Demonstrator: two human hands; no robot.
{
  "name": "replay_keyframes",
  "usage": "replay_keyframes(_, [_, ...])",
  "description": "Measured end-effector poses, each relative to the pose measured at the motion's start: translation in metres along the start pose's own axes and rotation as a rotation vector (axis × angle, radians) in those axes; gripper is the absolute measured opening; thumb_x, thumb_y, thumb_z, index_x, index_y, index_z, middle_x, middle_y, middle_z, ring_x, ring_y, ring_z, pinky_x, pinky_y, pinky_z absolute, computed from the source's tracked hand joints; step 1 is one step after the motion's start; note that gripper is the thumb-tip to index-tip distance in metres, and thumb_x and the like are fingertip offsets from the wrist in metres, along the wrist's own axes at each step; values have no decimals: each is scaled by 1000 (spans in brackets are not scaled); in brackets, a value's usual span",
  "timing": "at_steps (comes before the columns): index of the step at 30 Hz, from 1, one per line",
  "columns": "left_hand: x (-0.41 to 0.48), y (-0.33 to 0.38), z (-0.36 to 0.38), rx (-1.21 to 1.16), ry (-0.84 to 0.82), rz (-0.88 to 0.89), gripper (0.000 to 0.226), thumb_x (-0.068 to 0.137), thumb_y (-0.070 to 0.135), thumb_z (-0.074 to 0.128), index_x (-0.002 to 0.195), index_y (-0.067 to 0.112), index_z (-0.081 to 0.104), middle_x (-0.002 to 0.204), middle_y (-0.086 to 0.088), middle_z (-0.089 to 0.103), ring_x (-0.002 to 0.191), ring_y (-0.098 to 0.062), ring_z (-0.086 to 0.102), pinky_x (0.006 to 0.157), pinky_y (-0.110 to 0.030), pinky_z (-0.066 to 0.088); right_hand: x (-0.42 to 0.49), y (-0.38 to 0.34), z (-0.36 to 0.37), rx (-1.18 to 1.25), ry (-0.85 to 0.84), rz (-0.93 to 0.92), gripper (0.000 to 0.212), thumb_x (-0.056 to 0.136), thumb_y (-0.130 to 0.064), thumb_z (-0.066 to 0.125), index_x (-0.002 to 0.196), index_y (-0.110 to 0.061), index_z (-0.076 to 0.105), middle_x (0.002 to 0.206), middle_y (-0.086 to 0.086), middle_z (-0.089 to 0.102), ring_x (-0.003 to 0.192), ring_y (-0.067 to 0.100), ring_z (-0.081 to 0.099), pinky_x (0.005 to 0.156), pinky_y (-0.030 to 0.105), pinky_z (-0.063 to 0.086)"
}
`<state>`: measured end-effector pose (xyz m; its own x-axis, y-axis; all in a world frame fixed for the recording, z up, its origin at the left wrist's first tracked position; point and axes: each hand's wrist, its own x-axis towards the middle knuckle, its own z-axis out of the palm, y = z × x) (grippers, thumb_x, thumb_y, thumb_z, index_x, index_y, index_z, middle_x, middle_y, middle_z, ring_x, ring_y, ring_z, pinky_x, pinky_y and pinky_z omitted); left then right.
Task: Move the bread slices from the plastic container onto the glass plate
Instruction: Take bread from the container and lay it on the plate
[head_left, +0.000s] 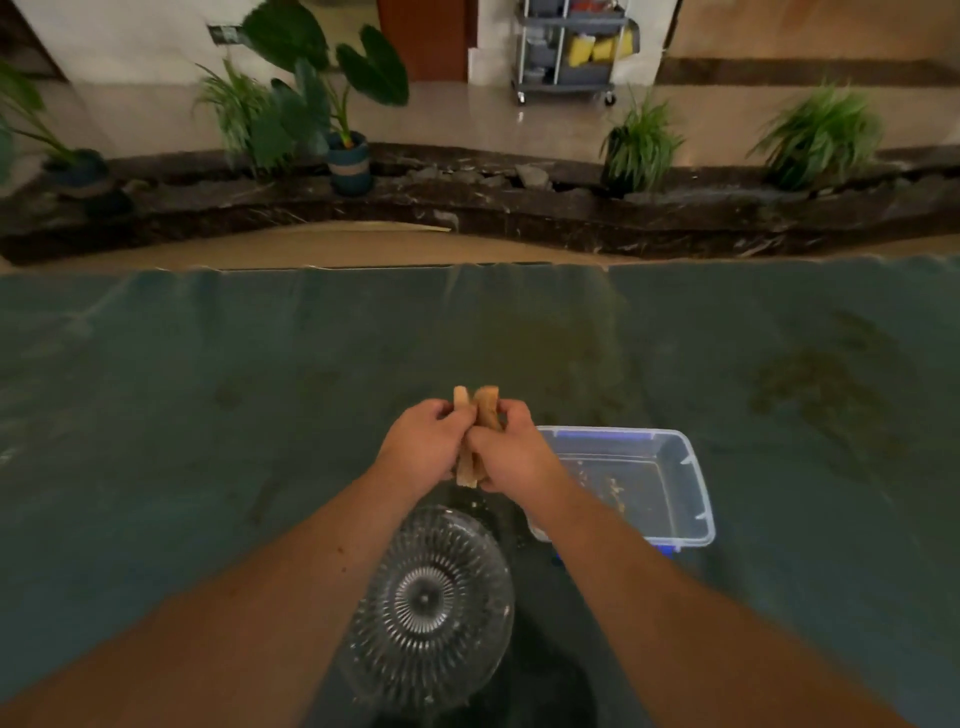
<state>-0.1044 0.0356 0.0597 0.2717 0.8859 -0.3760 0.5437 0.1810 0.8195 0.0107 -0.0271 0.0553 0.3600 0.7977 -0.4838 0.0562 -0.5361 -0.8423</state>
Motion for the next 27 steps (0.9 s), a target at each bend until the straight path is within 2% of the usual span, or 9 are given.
replay_keyframes(2, [-7, -18, -14, -27, 23, -23, 44, 75, 44, 53, 86, 5, 70, 88, -22, 75, 88, -39, 73, 81, -60, 61, 3, 8, 20, 81, 26, 68, 49, 85, -43, 62, 131, -27, 52, 107, 2, 68, 98, 26, 69, 86, 52, 63])
replay_keyframes(6, [-24, -64, -36, -49, 41, -102, 41, 79, 38, 53, 88, 1, 68, 92, -27, 72, 88, -43, 71, 76, -60, 63, 5, 38, 60, 169, 13, 187, 19, 98, -34, 59, 105, -18, 67, 94, 0, 71, 78, 20, 74, 48, 33, 61])
replay_keyframes(9, [-33, -97, -45, -45, 53, -166, 35, 90, 31, 54, 91, -1, 67, 96, -28, 70, 86, -39, 68, 80, -55, 59, 2, 63, 78, 170, -6, 279, 10, 99, -24, 58, 95, -26, 67, 105, 9, 69, 90, 31, 70, 52, 41, 65])
replay_keyframes(14, [-38, -141, -54, -131, 72, -317, 40, 88, 38, 50, 97, 4, 68, 97, -16, 70, 87, -29, 62, 79, -48, 51, 2, 90, 82, 30, 0, 331, 18, 95, -21, 58, 81, -30, 65, 99, 0, 62, 87, 29, 65, 64, 50, 68])
replay_keyframes(17, [-38, -160, -55, -132, 62, -414, 32, 93, 39, 49, 96, 13, 68, 103, -13, 69, 95, -31, 64, 88, -48, 54, 5, 105, 71, -226, -8, 275, 11, 98, -23, 56, 95, -31, 64, 99, -4, 61, 86, 17, 60, 81, 43, 59])
replay_keyframes(19, [-37, -176, -54, 78, -13, -359, 33, 97, 37, 49, 104, 9, 64, 108, -16, 70, 96, -32, 65, 90, -49, 55, 4, 121, 63, -438, 42, 176, 11, 98, -20, 58, 106, -27, 61, 107, 1, 67, 82, 12, 58, 77, 33, 49])
replay_keyframes(22, [-42, -196, -49, 409, -67, -246, 49, 89, 36, 62, 132, 16, 53, 125, -12, 63, 105, -32, 63, 83, -41, 50, -9, 138, 60, -706, 91, 69, 37, 98, -23, 61, 134, -22, 54, 127, 6, 65, 104, 22, 62, 88, 38, 53])
replay_keyframes(24, [-48, -206, -48, 575, 10, -128, 63, 87, 36, 68, 143, 18, 43, 135, -11, 53, 112, -32, 60, 82, -42, 52, -18, 145, 63, -869, 65, -78, 50, 99, -26, 60, 146, -24, 45, 142, 5, 56, 124, 26, 56, 98, 42, 52])
replay_keyframes(27, [-57, -217, -42, 899, 59, 204, 61, 87, 38, 67, 140, 20, 44, 134, -9, 54, 112, -28, 55, 82, -42, 57, -26, 152, 70, -1087, -103, -353, 60, 99, -27, 57, 153, -30, 32, 159, 7, 42, 143, 32, 39, 111, 50, 43])
